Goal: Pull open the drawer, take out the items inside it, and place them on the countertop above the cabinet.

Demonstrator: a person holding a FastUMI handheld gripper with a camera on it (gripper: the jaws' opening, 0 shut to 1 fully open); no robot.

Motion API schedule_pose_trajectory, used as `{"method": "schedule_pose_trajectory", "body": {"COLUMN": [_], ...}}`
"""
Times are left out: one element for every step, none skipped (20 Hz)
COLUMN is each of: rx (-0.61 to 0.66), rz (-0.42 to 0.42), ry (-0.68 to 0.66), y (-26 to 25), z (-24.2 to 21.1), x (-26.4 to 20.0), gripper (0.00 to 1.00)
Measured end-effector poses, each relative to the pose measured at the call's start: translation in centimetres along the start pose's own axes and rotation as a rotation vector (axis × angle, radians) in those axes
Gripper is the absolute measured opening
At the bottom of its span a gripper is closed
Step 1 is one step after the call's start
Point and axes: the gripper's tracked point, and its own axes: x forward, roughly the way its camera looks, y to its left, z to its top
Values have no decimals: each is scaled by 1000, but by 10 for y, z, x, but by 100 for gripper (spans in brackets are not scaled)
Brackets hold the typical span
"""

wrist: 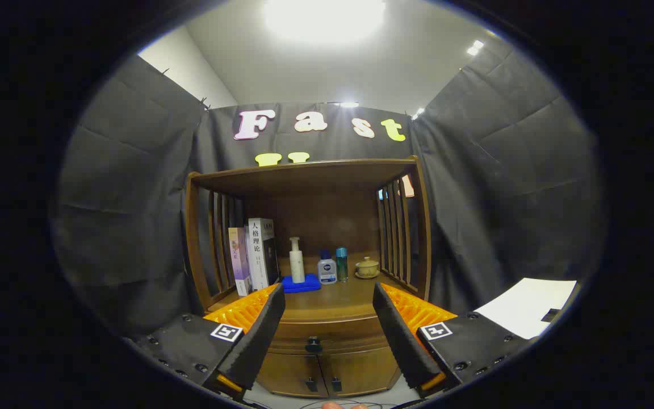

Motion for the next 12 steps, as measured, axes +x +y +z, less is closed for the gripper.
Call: {"method": "schedule_pose_trajectory", "body": {"rx": [-4,-2,4,10,14,16,17,18,18,19,20,20], "rz": [3,9,15,19,20,18,18,19,21,22,24,26], "ry": [2,5,7,10,14,18,22,26,30,33,34,34], "y": [2,4,6,7,6,6,6,6,7,7,8,9], "z": [-1,-2,-3,-4,-6,-8,-10,-13,-14,-16,-15,-15], "x": [0,0,0,1,1,2,3,4,5,5,5,6], "gripper": [98,98,98,98,98,98,98,98,98,98,98,98]}}
